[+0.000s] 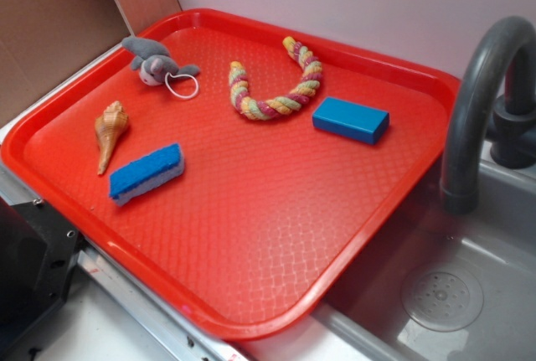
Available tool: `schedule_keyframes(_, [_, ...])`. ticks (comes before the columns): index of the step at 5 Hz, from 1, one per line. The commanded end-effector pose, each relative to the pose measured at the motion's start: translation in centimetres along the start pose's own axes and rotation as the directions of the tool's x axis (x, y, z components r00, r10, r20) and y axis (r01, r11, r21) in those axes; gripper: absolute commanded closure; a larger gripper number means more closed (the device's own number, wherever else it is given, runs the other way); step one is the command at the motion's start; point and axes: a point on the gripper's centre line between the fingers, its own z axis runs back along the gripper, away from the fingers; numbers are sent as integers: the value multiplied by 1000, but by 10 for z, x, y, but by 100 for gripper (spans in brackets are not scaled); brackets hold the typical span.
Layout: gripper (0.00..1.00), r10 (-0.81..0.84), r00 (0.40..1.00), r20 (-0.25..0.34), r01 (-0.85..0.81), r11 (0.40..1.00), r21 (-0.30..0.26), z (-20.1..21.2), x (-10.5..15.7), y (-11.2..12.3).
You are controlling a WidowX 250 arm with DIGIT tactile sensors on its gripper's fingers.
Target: Grab the blue block.
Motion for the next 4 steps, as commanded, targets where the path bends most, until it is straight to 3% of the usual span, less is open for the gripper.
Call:
schedule_keyframes(1, [0, 0, 1000, 0, 0, 1000, 0, 0, 0, 0])
schedule_keyframes(3, [0, -156, 986, 61, 153, 987, 49, -23, 30, 11])
schedule_keyframes(4, [0, -339, 936, 92, 337, 941, 34, -42, 57, 10])
